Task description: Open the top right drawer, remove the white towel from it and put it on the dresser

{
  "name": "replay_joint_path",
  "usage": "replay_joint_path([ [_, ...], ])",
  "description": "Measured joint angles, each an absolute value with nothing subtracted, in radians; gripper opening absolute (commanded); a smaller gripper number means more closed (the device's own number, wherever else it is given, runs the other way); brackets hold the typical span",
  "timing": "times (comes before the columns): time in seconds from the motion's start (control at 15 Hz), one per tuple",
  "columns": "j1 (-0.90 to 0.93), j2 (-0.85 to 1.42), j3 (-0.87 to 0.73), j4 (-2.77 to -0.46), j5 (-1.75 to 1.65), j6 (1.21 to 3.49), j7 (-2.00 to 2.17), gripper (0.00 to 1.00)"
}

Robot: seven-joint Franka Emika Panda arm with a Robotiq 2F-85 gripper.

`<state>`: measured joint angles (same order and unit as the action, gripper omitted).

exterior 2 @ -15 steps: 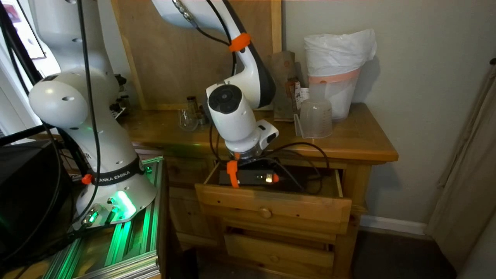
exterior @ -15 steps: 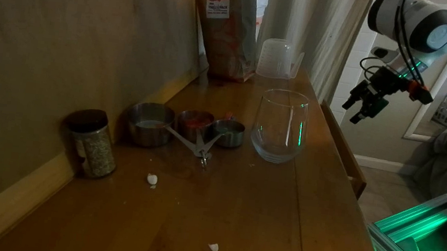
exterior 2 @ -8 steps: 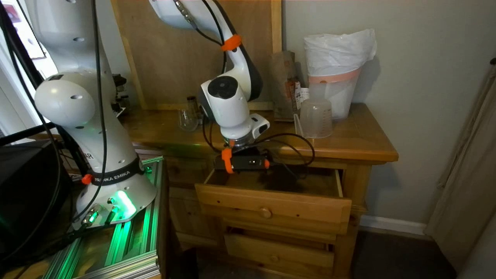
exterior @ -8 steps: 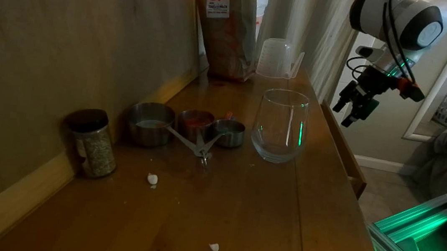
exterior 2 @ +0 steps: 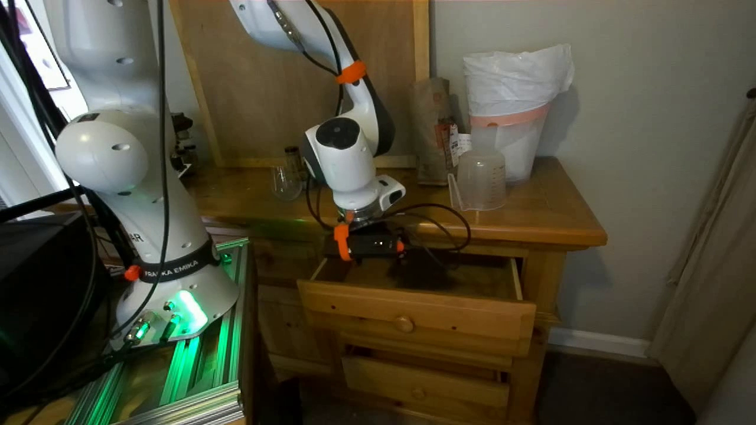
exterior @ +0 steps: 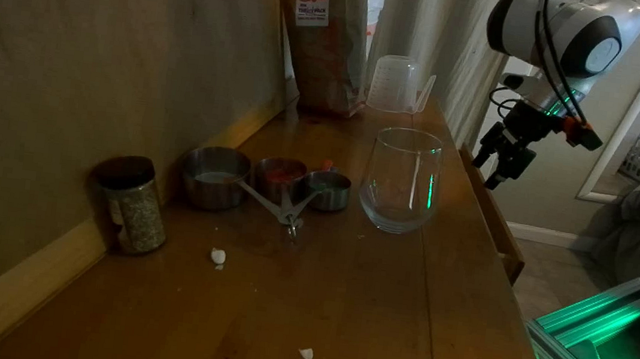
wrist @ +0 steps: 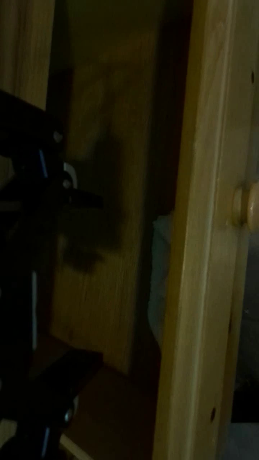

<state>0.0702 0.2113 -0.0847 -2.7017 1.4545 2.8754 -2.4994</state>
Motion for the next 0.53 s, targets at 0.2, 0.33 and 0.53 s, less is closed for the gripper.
replay_joint_path([
  [0.2,0.117,0.251,-0.034,-2.693,1.532,2.965,-2.482,1.00],
  [0.33,0.142,0.284,-0.011,-2.677,1.565,3.006,-2.471,1.00],
  [0.53,0.152,0.336,-0.004,-2.644,1.572,3.029,-2.467,1.00],
])
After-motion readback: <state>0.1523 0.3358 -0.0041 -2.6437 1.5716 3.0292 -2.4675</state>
